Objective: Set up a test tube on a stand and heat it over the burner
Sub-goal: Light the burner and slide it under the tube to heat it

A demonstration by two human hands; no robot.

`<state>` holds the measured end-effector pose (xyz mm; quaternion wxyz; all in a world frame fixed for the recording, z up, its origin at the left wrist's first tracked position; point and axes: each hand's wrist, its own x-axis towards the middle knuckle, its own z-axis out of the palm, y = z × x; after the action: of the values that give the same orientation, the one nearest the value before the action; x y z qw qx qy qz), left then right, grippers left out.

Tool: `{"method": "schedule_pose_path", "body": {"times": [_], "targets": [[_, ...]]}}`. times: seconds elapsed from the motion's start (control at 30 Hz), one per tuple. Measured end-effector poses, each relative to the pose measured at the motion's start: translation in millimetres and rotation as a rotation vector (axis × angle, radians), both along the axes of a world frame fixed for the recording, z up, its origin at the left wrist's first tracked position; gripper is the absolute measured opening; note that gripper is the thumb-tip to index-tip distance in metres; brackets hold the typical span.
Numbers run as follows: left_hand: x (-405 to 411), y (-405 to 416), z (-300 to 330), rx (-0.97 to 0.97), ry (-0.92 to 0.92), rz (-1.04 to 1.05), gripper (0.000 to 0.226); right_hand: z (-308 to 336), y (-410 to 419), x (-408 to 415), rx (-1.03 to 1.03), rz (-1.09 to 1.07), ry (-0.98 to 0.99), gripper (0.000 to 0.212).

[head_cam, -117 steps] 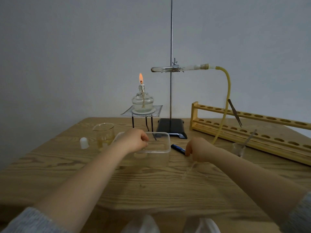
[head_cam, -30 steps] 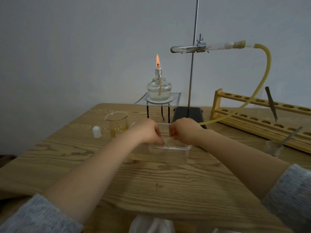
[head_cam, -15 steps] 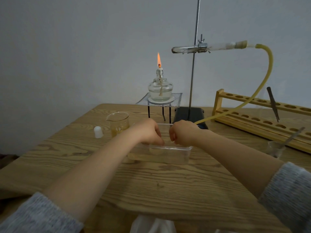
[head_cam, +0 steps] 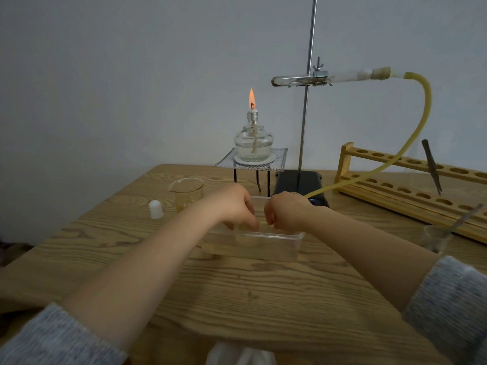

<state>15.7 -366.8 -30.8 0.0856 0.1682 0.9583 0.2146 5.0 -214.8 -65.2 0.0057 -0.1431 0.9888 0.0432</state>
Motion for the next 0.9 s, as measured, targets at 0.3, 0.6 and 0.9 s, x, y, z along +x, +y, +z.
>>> {"method": "schedule_pose_path", "body": {"times": [0.3,0.6,0.9], "targets": [[0.8,0.3,0.1,-0.006,0.008,-0.001,0.025,-0.7,0.6,0.3,0.004,0.017,-0.018,0.022],[-1.8,1.8,-0.2,-0.016,-0.051,-0.014,0.022,-3.5,-0.8,-3.1,-0.004,0.015,-0.037,0.022],[-4.5,0.0,-1.1,0.003,-0.08,-0.017,0.023,-6.3,-0.4,-4.5,0.004,0.026,-0.055,0.023]]}}
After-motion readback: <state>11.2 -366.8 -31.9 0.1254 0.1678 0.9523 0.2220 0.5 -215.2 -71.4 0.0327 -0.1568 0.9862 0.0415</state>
